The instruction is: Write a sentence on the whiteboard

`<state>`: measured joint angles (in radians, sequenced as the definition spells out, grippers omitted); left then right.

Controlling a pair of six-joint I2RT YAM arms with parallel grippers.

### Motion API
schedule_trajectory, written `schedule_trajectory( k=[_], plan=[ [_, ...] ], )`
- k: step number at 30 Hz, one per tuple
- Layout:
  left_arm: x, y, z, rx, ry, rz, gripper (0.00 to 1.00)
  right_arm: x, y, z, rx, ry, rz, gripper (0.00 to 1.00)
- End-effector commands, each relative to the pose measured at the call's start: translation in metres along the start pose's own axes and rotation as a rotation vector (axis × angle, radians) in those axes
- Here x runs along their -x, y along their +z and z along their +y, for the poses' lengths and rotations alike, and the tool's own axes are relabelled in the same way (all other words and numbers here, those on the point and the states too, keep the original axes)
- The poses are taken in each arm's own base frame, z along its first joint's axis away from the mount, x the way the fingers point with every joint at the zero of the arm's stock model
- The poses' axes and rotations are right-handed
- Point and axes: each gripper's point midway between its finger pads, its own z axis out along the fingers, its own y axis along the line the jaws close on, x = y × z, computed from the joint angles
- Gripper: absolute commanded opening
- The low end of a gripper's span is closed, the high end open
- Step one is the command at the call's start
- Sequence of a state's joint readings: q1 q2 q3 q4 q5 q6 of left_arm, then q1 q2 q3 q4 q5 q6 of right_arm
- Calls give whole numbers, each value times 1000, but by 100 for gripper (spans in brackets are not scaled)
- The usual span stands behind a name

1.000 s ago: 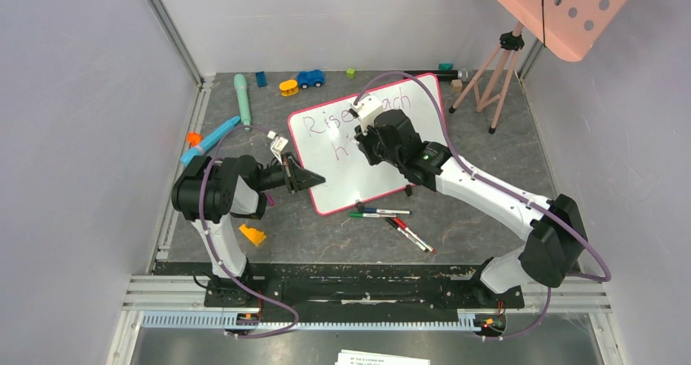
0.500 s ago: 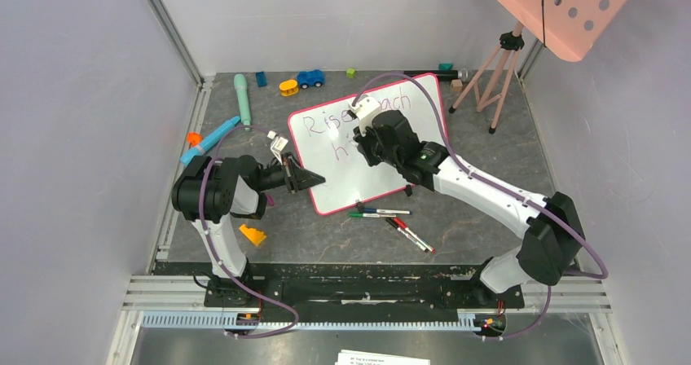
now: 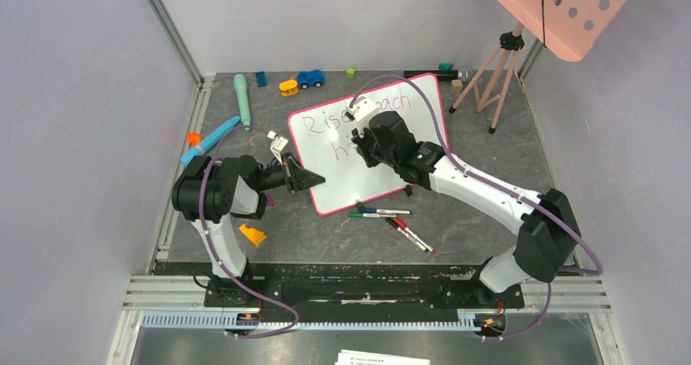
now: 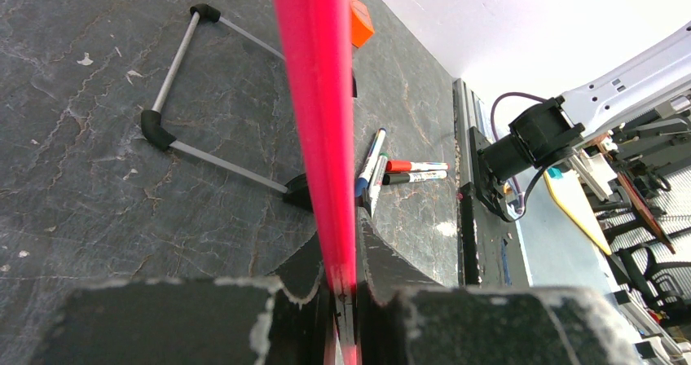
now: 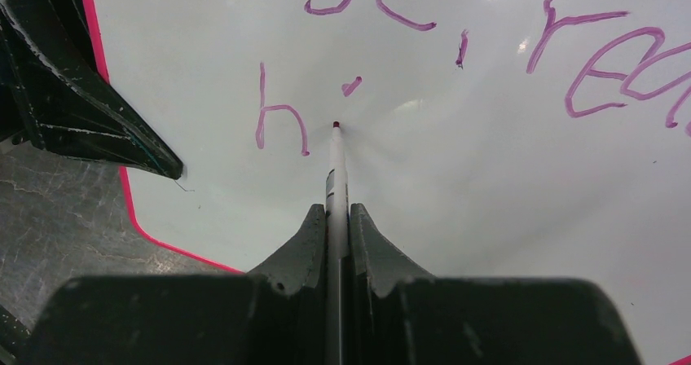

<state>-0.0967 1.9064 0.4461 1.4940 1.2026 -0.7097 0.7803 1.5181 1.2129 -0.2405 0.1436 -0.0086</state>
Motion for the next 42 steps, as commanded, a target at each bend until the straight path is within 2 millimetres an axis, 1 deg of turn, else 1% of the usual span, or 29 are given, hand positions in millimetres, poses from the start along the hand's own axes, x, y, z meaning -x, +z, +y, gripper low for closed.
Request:
schedule_trajectory(
  k=[1, 5, 13, 18, 21, 29, 31, 35, 37, 42],
  plan=[
    [-6, 2, -13, -88, 177, 40, 7, 23, 1, -5, -15, 9, -63, 0],
    [-6, 2, -13, -88, 178, 40, 7, 17, -1, -4, -11, 12, -53, 0],
    [-6, 2, -13, -87, 176, 40, 7, -6, -5, -3, -1, 13, -16, 0],
    [-6, 2, -13, -87, 176, 40, 7, -13, -7, -2, 1, 11, -4, 0],
    [-6, 2, -13, -88, 175, 41, 7, -18, -7, -1, 0, 40, 7, 0],
    [-5, 2, -13, -88, 180, 39, 7, -26, -9, -1, -1, 44, 21, 0],
    [-5, 2, -13, -88, 180, 39, 7, -19, -9, -1, -1, 47, 6, 0],
    [-6, 2, -14, -87, 179, 39, 7, 12, -12, -2, 0, 51, -47, 0],
    [-6, 2, -14, -89, 181, 39, 7, 23, -15, -3, 4, 48, -64, 0],
    [-5, 2, -14, -89, 182, 40, 7, 40, -24, -3, 49, 48, -96, 0]
  ],
)
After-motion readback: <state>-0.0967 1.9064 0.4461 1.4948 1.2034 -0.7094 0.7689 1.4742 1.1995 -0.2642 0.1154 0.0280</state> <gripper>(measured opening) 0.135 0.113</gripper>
